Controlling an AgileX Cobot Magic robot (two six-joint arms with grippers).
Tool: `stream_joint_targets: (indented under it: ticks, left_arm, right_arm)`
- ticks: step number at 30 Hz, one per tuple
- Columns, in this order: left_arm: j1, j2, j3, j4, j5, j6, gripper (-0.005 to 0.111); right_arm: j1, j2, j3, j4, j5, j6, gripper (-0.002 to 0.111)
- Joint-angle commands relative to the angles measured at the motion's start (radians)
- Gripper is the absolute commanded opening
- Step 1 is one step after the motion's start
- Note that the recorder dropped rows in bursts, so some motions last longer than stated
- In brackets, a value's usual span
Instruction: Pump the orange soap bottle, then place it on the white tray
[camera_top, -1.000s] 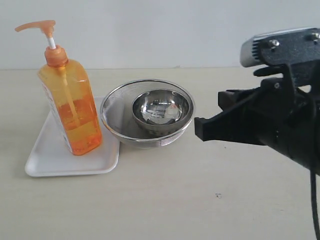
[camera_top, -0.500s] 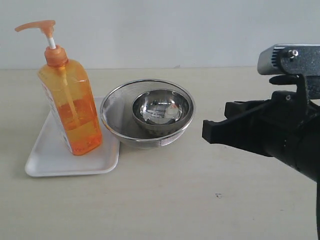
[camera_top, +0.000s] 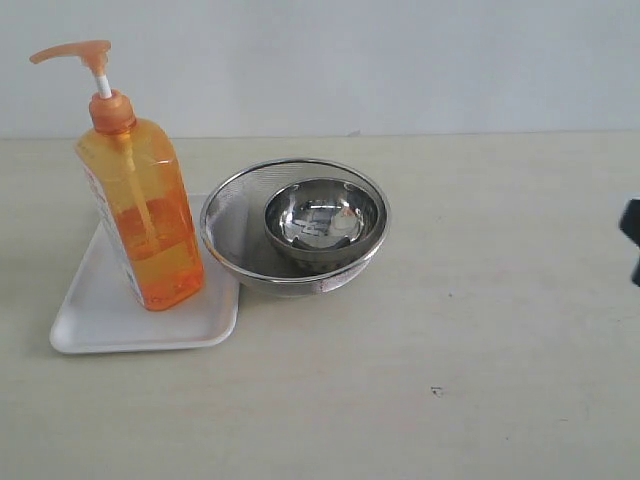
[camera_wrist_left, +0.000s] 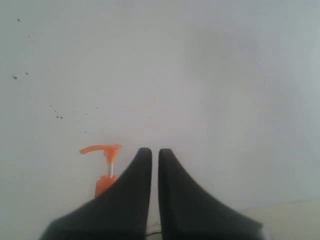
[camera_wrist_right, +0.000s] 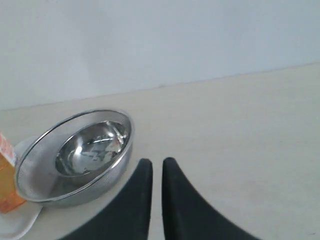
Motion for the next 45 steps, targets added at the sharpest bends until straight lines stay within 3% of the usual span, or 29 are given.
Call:
stream_joint_targets:
  ticks: [1, 12, 26, 29, 30, 31, 33, 35, 45]
  left_arm:
    - [0.001, -0.002, 0.003, -0.005, -0.002, -0.007, 0.005]
    - [0.001, -0.002, 0.003, -0.005, -0.002, -0.007, 0.005]
    - [0.001, -0.002, 0.003, -0.005, -0.002, -0.007, 0.005]
    - [0.001, -0.002, 0.003, -0.005, -0.002, -0.007, 0.005]
    - [0.001, -0.002, 0.003, -0.005, -0.002, -0.007, 0.005]
    - [0.001, -0.002, 0.003, -0.005, -0.002, -0.007, 0.005]
    - [0.001, -0.002, 0.003, -0.005, -0.002, -0.007, 0.005]
    - [0.001, -0.002, 0.003, -0.005, -0.002, -0.007, 0.005]
    - [0.001, -0.002, 0.003, -0.005, -0.002, -0.007, 0.005]
  right_arm:
    - [-0.119, -0.194, 0.098, -0.018, 0.033, -0.012, 0.004]
    - [-0.275, -0.547, 0.243, -0.038, 0.038, -0.014, 0.004]
    - [-0.28, -0.567, 0.184, -0.036, 0.142, -0.004, 0.004]
    - [-0.28, -0.567, 0.184, -0.319, 0.16, 0.19, 0.004]
    - [-0.28, -0.567, 0.184, -0.471, 0.166, 0.322, 0.004]
    - [-0.28, -0.567, 0.184, -0.773, 0.182, 0.609, 0.004]
    - [-0.28, -0.567, 0.189, -1.1, 0.212, 0.929, 0.004]
    - [-0.28, -0.567, 0.224, -1.274, 0.228, 1.087, 0.004]
    - [-0.28, -0.567, 0.243, -1.342, 0.393, 1.083, 0.004]
